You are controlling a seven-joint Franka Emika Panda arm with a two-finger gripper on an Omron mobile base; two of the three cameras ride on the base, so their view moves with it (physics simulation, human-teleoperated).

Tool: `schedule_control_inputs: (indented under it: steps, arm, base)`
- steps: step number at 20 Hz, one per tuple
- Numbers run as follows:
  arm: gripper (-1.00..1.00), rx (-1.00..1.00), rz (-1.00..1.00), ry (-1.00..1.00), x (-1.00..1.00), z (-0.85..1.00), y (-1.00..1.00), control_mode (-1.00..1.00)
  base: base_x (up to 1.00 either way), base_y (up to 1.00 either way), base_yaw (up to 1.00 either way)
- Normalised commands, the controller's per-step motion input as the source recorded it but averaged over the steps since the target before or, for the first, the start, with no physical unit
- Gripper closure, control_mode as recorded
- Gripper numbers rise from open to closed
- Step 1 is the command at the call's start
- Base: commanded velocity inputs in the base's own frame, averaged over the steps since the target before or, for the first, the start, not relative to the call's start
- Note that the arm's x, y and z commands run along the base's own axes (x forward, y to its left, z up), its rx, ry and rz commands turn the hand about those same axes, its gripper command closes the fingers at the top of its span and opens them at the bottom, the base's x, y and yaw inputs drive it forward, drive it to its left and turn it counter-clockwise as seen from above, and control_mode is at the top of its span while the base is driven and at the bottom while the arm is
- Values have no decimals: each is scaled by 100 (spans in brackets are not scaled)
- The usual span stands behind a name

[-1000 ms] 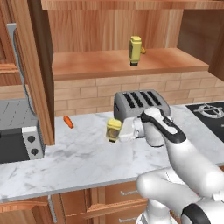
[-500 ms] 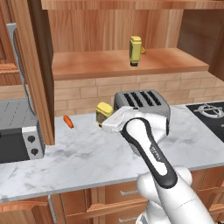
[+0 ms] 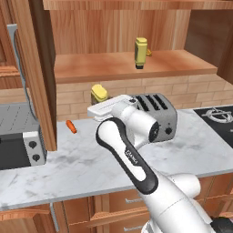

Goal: Pick the mustard and mustard from the counter and place them in the cabinet.

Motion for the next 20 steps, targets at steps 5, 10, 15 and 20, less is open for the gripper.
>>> schedule_control_inputs:
  steps: [5, 10, 15, 20]
  arm:
    - [100, 6, -25, 2, 23, 98, -9, -100]
    - [100, 11, -22, 12, 26, 89, -38, -100]
    - [100, 11, -20, 17, 16, 77, -42, -100]
    - [100, 10, -19, 21, 11, 87, -32, -100]
  base:
    - [0, 0, 0]
    - [0, 0, 0]
    - [0, 0, 0]
    - [0, 0, 0]
